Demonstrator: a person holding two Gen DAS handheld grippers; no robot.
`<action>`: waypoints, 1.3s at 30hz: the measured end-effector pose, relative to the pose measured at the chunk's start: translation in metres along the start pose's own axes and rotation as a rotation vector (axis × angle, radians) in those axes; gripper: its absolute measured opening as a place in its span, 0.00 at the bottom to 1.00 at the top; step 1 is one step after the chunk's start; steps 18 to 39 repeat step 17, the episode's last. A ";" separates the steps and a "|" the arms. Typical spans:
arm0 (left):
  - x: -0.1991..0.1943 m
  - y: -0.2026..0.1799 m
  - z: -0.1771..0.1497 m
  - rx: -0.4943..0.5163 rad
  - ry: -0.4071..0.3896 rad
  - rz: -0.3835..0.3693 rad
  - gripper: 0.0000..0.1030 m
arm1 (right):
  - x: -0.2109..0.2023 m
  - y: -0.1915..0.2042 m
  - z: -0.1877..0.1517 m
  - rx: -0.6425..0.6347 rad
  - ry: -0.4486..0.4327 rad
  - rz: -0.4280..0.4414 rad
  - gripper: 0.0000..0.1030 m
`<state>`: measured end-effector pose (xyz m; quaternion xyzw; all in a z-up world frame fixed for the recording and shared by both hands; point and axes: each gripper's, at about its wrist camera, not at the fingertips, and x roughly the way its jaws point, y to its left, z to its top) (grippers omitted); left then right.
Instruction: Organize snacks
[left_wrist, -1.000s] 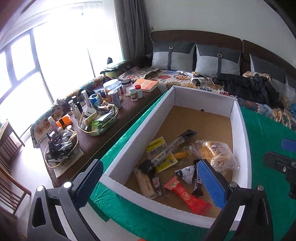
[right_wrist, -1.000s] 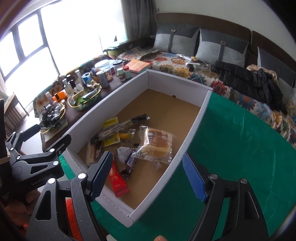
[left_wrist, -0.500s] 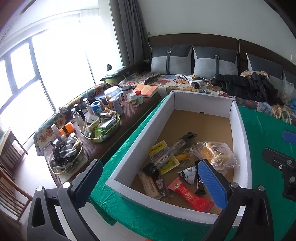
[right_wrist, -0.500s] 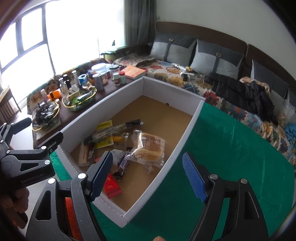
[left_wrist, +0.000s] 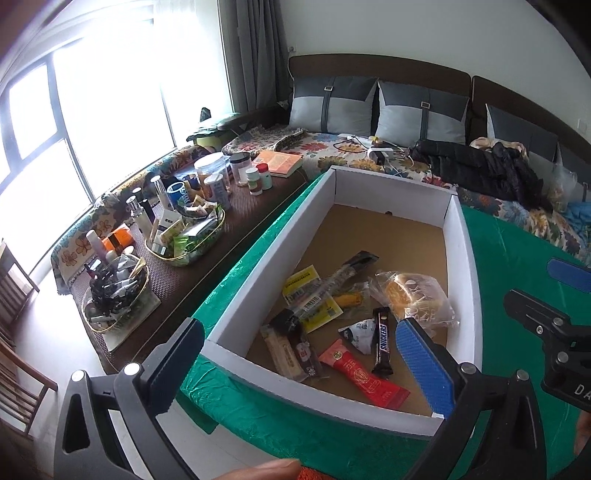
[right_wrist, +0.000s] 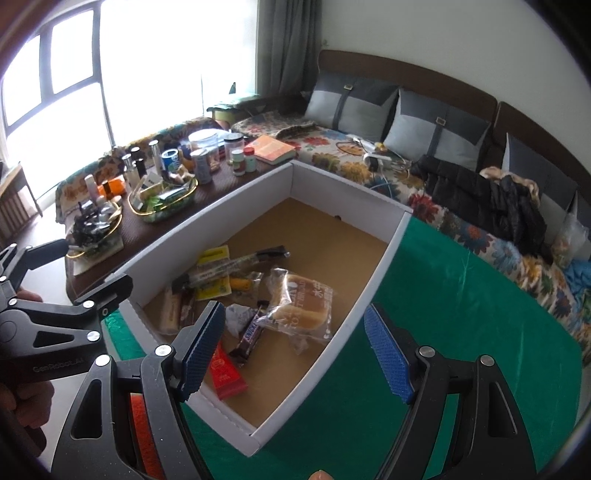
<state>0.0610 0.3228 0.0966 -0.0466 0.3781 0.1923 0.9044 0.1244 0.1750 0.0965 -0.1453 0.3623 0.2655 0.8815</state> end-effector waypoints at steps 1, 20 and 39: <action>0.001 0.001 0.000 -0.003 0.002 -0.002 1.00 | 0.001 -0.001 0.000 0.008 0.005 0.001 0.78; 0.015 0.011 -0.001 -0.063 0.039 -0.056 1.00 | 0.018 -0.001 -0.002 0.041 0.054 0.014 0.78; 0.015 0.011 -0.001 -0.063 0.039 -0.056 1.00 | 0.018 -0.001 -0.002 0.041 0.054 0.014 0.78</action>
